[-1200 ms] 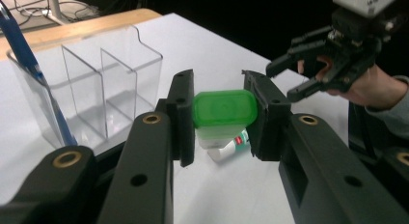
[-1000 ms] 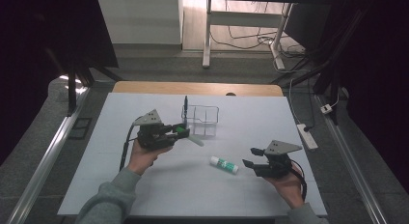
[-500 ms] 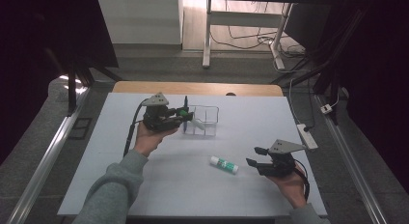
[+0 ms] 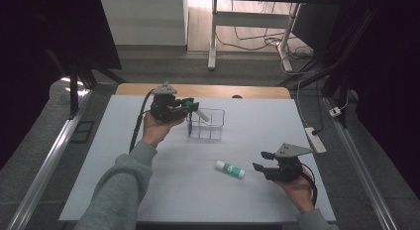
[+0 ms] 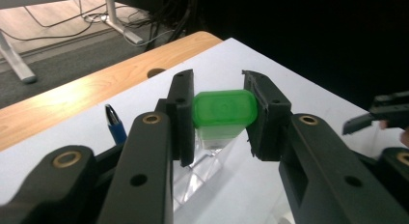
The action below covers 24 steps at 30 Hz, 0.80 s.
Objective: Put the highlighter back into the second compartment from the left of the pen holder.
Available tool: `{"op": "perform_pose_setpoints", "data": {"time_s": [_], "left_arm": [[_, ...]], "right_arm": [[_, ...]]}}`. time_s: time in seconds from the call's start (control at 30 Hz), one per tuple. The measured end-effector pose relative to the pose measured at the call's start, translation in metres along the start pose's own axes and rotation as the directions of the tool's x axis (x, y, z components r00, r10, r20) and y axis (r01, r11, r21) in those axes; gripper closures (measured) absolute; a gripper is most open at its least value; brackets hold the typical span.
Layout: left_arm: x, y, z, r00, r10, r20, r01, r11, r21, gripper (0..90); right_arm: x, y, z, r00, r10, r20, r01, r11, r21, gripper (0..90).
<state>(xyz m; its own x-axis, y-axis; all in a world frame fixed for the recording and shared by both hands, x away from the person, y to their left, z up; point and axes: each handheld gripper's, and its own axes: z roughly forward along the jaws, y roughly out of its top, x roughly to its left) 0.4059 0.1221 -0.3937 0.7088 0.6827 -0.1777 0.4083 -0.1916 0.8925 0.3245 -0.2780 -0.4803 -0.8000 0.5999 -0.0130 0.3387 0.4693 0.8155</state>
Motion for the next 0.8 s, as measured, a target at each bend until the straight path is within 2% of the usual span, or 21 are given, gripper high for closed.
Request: {"op": "perform_pose_setpoints", "data": {"time_s": [0.3, 0.37, 0.43, 0.47, 0.53, 0.57, 0.67, 0.8], "left_arm": [[0.006, 0.005, 0.018, 0.9993, -0.013, -0.034, 0.014, 0.999, 0.042, 66.2], [0.006, 0.004, 0.021, 0.9986, -0.005, -0.053, 0.008, 0.9988, 0.049, 66.1], [0.005, 0.003, 0.022, 0.9976, 0.01, -0.069, -0.008, 0.9994, 0.034, 65.2], [0.004, 0.003, 0.023, 0.9978, 0.019, -0.064, -0.017, 0.9995, 0.026, 58.9], [0.003, 0.003, 0.023, 0.9981, 0.026, -0.056, -0.024, 0.9992, 0.031, 37.2], [0.002, 0.002, 0.022, 0.9984, 0.026, -0.05, -0.025, 0.9993, 0.027, 33.8], [0.001, 0.001, 0.018, 0.9996, 0.014, -0.025, -0.014, 0.9996, 0.025, 31.6], [0.0, -0.007, 0.011, 0.999, 0.037, -0.025, -0.036, 0.9989, 0.03, 34.2]], "right_arm": [[-0.002, -0.002, 0.001, 1.0, 0.009, -0.002, -0.009, 1.0, 0.007, 42.5], [-0.003, -0.002, 0.001, 1.0, 0.009, -0.002, -0.009, 1.0, 0.007, 42.2], [-0.002, -0.002, 0.001, 0.9999, 0.01, -0.004, -0.01, 1.0, 0.007, 42.1], [-0.002, -0.002, 0.001, 0.9999, 0.011, -0.005, -0.011, 1.0, 0.007, 42.1], [-0.002, -0.002, 0.001, 1.0, 0.009, -0.003, -0.009, 1.0, 0.012, 42.0], [-0.002, -0.002, 0.001, 1.0, 0.008, -0.003, -0.008, 1.0, 0.012, 41.9], [-0.002, -0.002, 0.001, 0.9999, 0.01, -0.005, -0.01, 1.0, 0.01, 41.9], [-0.003, -0.002, 0.001, 0.9999, 0.011, -0.004, -0.011, 1.0, 0.011, 41.8]]}}
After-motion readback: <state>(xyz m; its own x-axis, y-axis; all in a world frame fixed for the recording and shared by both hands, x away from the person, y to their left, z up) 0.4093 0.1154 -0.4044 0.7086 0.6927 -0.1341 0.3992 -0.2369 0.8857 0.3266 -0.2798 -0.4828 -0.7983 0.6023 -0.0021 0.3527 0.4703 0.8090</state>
